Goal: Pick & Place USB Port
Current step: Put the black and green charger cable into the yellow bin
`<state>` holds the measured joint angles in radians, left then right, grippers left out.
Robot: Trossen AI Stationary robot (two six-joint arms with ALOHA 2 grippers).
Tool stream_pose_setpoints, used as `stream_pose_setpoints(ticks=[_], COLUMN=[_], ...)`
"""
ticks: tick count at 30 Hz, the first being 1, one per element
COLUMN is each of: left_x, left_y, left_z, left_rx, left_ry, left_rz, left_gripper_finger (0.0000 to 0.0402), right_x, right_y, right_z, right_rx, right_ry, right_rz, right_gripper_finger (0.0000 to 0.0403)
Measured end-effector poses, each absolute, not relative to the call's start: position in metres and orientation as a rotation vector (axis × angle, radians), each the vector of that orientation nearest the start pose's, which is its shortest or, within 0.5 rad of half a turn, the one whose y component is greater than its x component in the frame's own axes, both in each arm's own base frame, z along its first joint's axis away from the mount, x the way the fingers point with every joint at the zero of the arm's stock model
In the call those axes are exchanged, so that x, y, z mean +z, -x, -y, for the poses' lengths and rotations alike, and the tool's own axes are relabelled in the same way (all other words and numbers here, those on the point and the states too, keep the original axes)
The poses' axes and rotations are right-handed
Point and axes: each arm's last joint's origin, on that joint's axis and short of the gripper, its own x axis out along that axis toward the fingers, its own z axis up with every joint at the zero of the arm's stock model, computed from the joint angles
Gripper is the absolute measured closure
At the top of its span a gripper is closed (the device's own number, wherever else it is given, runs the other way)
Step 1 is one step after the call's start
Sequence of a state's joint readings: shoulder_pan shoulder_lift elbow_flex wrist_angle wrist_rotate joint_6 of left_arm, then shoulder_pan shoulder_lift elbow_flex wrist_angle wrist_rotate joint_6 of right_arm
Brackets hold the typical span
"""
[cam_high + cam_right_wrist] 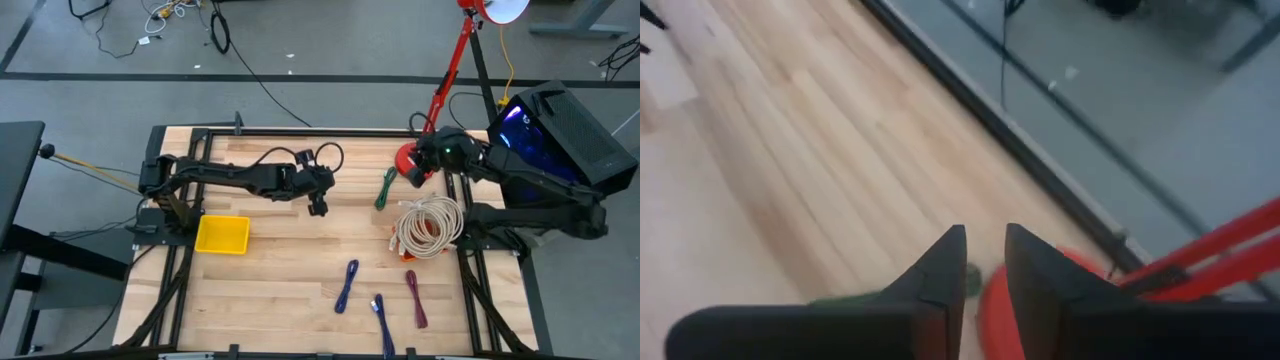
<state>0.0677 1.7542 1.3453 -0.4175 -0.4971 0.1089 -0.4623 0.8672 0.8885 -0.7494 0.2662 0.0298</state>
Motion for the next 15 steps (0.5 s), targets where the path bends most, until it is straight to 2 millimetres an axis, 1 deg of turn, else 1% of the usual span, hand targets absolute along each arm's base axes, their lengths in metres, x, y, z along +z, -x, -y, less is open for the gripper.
stream_pose_setpoints(ticks=[6,15], left_x=[0.252,0.252], left_y=[-0.378,-0.378], left_z=[-0.039,-0.039], left_rx=[0.488,0.491], left_ry=[-0.268,-0.259], left_rz=[-0.847,-0.844], left_gripper_finger=[0.0317,0.0317], right_x=[0.291,0.263], right_y=[-0.148,-0.156], right_z=[0.081,0.084], right_rx=[-0.539,-0.49], right_ry=[-0.226,-0.29], right_rz=[-0.761,-0.862], right_gripper_finger=[0.0329,0.0329])
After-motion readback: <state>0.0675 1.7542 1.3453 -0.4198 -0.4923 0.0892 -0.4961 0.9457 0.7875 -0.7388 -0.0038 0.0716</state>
